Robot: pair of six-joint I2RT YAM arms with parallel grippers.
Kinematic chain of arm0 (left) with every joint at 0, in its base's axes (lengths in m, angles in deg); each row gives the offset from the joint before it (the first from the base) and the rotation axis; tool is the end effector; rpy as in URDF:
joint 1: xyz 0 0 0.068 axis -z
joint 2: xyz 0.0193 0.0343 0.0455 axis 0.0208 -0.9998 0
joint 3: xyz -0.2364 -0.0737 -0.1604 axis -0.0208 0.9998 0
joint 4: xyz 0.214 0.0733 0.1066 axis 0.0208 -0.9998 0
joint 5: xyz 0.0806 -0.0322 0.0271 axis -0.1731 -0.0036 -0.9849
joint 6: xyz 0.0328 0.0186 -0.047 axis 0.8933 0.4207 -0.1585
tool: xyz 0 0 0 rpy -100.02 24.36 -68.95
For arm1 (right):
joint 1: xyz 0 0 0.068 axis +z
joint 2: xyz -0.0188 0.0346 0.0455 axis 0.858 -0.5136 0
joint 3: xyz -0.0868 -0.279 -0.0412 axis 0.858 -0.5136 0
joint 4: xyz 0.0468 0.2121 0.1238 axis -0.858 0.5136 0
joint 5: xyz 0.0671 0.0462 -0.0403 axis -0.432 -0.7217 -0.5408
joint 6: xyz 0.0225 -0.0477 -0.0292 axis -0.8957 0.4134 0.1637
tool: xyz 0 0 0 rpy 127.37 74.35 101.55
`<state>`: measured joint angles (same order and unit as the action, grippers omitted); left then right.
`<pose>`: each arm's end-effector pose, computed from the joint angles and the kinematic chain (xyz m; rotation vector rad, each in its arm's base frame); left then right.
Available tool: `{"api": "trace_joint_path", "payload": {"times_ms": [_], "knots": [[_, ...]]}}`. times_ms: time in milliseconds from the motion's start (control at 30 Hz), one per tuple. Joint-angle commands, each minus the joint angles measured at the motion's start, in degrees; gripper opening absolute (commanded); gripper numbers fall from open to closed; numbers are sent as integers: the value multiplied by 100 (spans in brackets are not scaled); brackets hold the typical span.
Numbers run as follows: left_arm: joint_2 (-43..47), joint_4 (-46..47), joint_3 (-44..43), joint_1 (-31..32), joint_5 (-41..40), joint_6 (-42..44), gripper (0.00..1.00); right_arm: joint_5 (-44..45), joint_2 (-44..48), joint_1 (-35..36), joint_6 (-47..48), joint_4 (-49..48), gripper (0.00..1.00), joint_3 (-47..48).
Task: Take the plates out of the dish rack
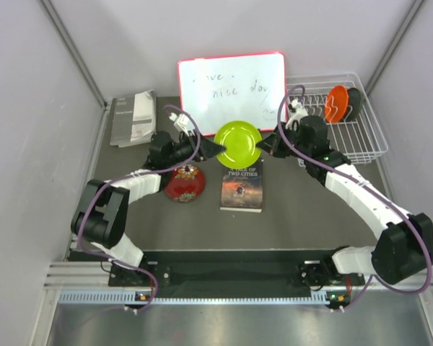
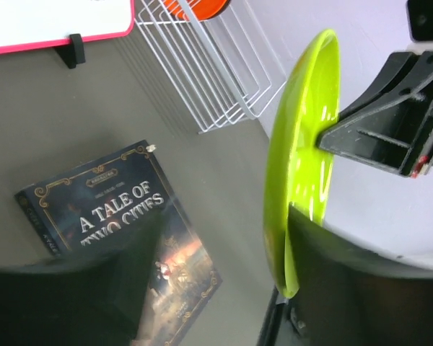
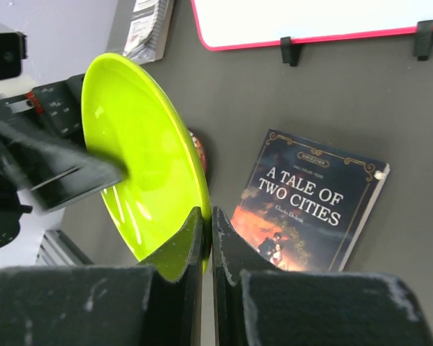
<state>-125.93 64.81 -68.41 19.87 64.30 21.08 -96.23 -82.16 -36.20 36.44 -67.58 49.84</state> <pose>0.3158 -0.1373 0.2707 0.1473 1.8129 -1.4319 0.2609 0.1247 0.3400 -0.0332 2.0555 0.9224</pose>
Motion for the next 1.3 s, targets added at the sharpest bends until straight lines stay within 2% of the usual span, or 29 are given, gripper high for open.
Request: {"api": "trace_joint_path", "payload": {"times_ms": [0, 33, 67, 100, 300, 367, 433, 467, 500, 567, 633, 800, 1100, 1267], "knots": [[-131, 281, -126, 31, -96, 81, 48, -215, -36, 136, -221, -571, 0, 30], [-148, 237, -161, 31, -96, 125, 36, -241, -36, 154, -238, -580, 0, 21], [-149, 176, -179, 31, -105, 142, 9, -258, -53, 163, -264, -580, 0, -14], [-140, 62, -179, 31, -166, 177, 1, -285, -62, 163, -273, -580, 0, -32], [62, -255, -118, 57, -351, 467, 0, -417, -167, 206, -344, -782, 1, -58], [211, -386, -48, 66, -500, 582, 0, -426, -238, 215, -388, -835, 25, -58], [360, -797, 14, 66, -823, 818, 0, -365, -264, 215, -327, -791, 41, -23], [526, -1000, 23, 66, -956, 932, 0, -294, -282, 215, -265, -721, 65, 12], [624, -1228, 23, 66, -1123, 1047, 0, -207, -282, 215, -178, -642, 73, 64], [895, -1895, 14, 57, -1622, 1372, 0, 363, -291, 207, 174, -12, 83, 336], [1072, -2249, 66, 48, -1914, 1635, 0, 915, -282, 181, 542, 324, 87, 590], [1547, -3119, 224, -4, -2741, 1891, 0, 1577, -291, -135, 983, 949, 88, 978], [2013, -3849, 813, -311, -3541, 1777, 0, 1622, -387, -1277, 1344, 1134, 89, 1453], [2224, -4096, 980, -566, -3708, 1751, 0, 1508, -563, -1577, 1432, 1134, 89, 1664]]}}
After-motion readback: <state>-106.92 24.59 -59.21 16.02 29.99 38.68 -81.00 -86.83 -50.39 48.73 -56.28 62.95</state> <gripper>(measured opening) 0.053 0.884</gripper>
